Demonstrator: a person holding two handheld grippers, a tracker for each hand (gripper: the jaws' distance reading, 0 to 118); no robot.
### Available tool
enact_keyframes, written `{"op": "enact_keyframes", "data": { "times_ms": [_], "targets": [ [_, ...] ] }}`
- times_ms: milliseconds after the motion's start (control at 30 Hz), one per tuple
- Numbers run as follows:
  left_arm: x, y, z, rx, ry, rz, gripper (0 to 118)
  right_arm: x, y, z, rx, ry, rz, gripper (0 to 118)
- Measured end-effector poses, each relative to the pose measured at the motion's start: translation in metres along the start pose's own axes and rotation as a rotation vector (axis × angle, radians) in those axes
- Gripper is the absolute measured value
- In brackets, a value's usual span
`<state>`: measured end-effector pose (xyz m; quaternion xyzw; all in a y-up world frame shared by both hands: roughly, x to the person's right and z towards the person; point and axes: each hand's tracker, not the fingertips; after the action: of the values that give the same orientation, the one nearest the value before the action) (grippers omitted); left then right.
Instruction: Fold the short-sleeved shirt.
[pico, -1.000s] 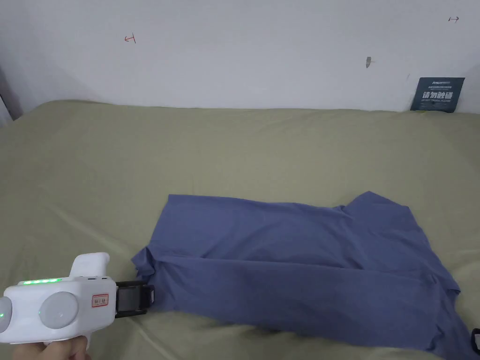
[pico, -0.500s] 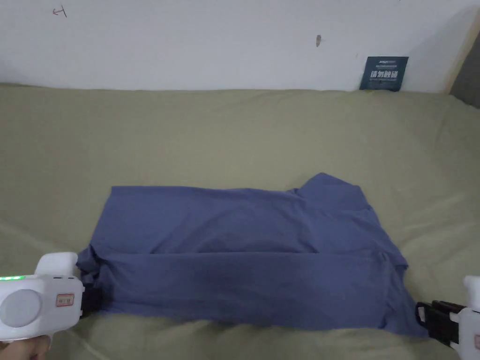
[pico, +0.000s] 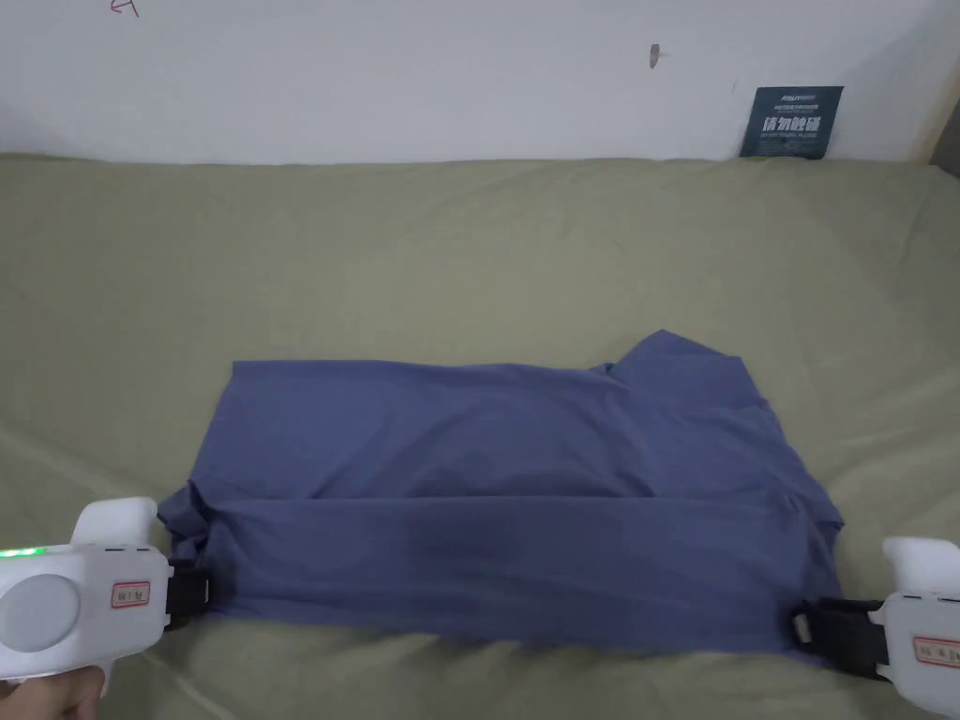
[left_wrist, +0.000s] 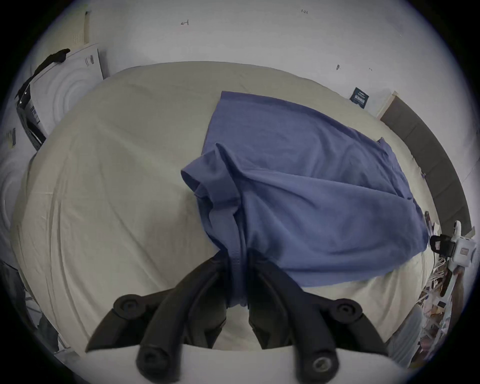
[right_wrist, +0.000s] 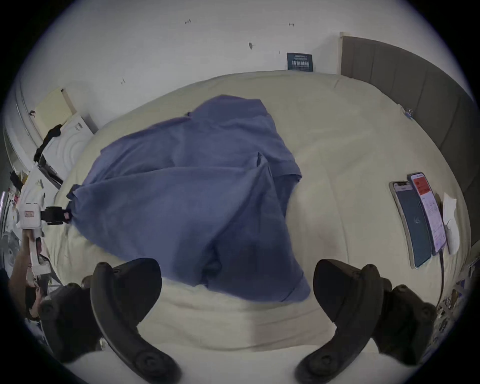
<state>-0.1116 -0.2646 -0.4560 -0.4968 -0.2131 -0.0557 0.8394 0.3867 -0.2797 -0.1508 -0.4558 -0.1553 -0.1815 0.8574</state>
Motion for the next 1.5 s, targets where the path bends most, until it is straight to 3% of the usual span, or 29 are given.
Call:
{"op": "enact_keyframes", "data": {
  "times_ms": [33, 67, 100, 133, 167, 500, 933, 1233, 1267, 1300, 1333, 1367, 1400, 1433, 1500],
  "targets": [
    [0.0, 0.0, 0.001, -0.002, -0.005, 0.005, 13, 0.002, -0.001, 0.0, 0.015, 0.036, -0.003, 114],
    [-0.001, 0.001, 0.002, -0.002, -0.005, 0.007, 13, 0.003, -0.001, 0.002, 0.019, 0.032, -0.029, 100],
    [-0.001, 0.001, 0.005, 0.0, -0.004, 0.006, 13, 0.001, 0.001, 0.008, 0.022, 0.023, -0.029, 77],
    [-0.001, 0.001, 0.007, 0.001, -0.004, 0.004, 13, 0.002, 0.001, 0.011, 0.032, 0.024, -0.027, 38],
    [-0.001, 0.001, 0.009, 0.0, -0.005, 0.003, 13, 0.004, 0.0, 0.013, 0.048, 0.015, -0.032, 6],
    [-0.005, -0.015, 0.044, 0.01, -0.005, 0.0, 13, -0.008, -0.016, 0.069, 0.099, 0.013, -0.036, 6],
    [-0.031, -0.124, 0.115, 0.001, -0.036, 0.038, 13, -0.003, -0.12, 0.131, 0.06, 0.041, -0.054, 6],
    [-0.031, -0.122, 0.115, 0.009, -0.018, 0.051, 13, -0.009, -0.115, 0.131, 0.081, 0.017, -0.048, 6],
    [-0.031, -0.122, 0.118, 0.015, 0.019, 0.043, 13, -0.008, -0.113, 0.132, 0.079, 0.009, -0.046, 9],
    [-0.032, -0.121, 0.123, 0.051, 0.037, 0.029, 17, -0.008, -0.113, 0.138, 0.114, -0.004, -0.049, 22],
    [-0.033, -0.119, 0.131, 0.079, 0.057, 0.033, 38, -0.008, -0.11, 0.144, 0.135, -0.011, -0.043, 53],
    [-0.033, -0.117, 0.137, 0.085, 0.053, 0.043, 84, -0.009, -0.108, 0.148, 0.146, -0.01, -0.043, 99],
    [-0.032, -0.115, 0.144, 0.106, 0.039, 0.054, 111, -0.009, -0.105, 0.152, 0.168, -0.017, -0.042, 114],
    [-0.032, -0.113, 0.151, 0.147, 0.036, 0.066, 118, -0.014, -0.103, 0.157, 0.209, -0.029, -0.04, 115],
    [-0.028, -0.11, 0.158, 0.18, 0.037, 0.038, 116, -0.018, -0.099, 0.165, 0.254, -0.036, -0.027, 114]
  ]
}}
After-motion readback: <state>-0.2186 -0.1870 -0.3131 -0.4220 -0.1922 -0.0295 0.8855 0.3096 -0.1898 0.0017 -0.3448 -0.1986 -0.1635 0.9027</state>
